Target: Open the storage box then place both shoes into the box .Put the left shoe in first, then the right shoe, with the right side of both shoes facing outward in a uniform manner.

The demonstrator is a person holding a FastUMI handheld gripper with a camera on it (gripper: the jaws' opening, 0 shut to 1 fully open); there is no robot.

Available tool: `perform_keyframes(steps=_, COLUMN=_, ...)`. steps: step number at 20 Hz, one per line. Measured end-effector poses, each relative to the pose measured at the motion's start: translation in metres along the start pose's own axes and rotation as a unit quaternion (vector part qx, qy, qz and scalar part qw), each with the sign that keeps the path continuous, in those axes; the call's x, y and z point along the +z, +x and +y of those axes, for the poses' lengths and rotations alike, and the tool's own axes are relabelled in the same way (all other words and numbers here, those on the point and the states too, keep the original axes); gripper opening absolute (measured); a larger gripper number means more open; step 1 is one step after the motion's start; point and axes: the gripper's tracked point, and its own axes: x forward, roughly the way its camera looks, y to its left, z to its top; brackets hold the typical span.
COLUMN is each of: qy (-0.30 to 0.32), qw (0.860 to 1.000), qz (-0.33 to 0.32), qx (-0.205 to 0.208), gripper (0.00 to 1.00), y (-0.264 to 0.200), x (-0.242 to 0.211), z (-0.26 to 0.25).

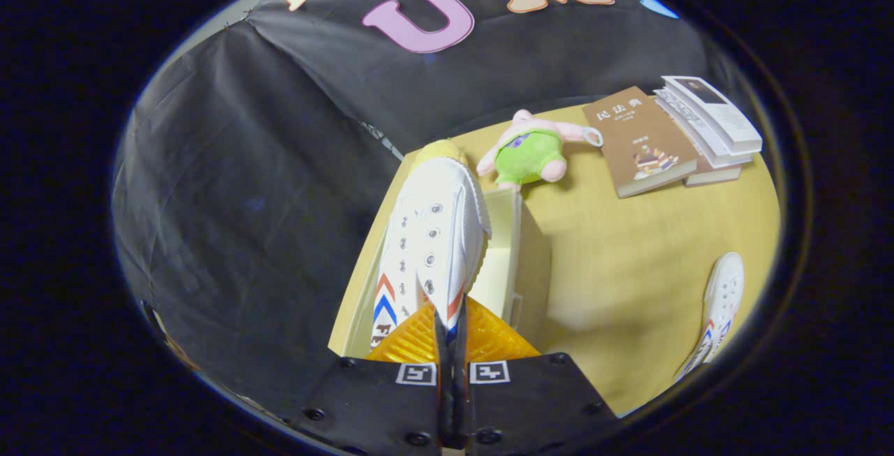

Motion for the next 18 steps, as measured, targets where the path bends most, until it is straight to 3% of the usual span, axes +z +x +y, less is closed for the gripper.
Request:
perform_keyframes(steps=10, qy=-0.011, qw=0.998, qz=0.055, qx=-0.042, gripper=0.04, y=0.077, x=-0.035, z=0.017)
perform_keyframes(steps=18, qy=-0.02, qw=0.993, qz=0.094, qx=-0.075, gripper=0.04, y=0.106, x=-0.069, z=0.022)
